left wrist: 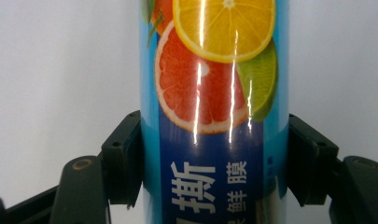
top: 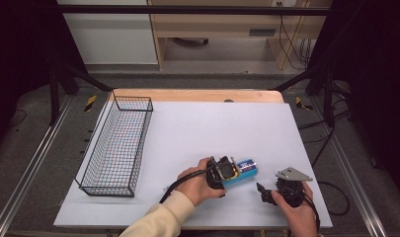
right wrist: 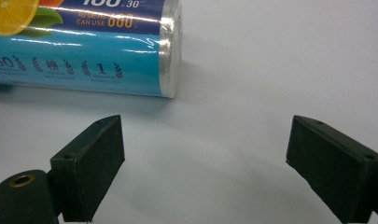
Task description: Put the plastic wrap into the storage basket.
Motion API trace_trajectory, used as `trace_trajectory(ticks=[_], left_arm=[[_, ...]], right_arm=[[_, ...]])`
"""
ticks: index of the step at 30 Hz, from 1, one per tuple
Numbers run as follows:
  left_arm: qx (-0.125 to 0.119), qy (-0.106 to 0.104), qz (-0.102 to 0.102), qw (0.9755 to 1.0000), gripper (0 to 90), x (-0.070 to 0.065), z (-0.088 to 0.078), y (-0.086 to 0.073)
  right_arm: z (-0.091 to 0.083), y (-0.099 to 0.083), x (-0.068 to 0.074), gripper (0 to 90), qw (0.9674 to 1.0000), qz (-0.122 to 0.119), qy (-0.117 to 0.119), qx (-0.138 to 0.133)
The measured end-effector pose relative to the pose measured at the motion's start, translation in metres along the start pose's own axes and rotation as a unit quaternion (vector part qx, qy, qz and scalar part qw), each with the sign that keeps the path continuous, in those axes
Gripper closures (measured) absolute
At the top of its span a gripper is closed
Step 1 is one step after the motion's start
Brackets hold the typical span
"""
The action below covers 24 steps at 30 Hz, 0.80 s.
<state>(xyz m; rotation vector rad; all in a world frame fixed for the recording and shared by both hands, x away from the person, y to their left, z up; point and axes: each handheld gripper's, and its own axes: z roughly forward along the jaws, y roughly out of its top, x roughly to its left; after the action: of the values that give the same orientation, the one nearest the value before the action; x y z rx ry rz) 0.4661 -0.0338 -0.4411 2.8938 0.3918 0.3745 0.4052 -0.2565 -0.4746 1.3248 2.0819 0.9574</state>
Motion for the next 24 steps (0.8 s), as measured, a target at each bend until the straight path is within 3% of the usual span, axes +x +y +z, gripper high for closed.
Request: trace_trajectory(ticks=[13,24], left_arm=[[0.008,-0.022,-0.002,0.9997,31.3,0.0064,0.0024,0.0022],[0.012,-0.022,0.003,0.9997,30.8,0.0053,0.008,0.0037]], right_arm=[[0.0009,-0.0002,0.001,11.4,1.0,-0.001,0.001,0.003],[0.001,-0.0002,0.001,11.3,1.0,-0.001,0.001,0.003]])
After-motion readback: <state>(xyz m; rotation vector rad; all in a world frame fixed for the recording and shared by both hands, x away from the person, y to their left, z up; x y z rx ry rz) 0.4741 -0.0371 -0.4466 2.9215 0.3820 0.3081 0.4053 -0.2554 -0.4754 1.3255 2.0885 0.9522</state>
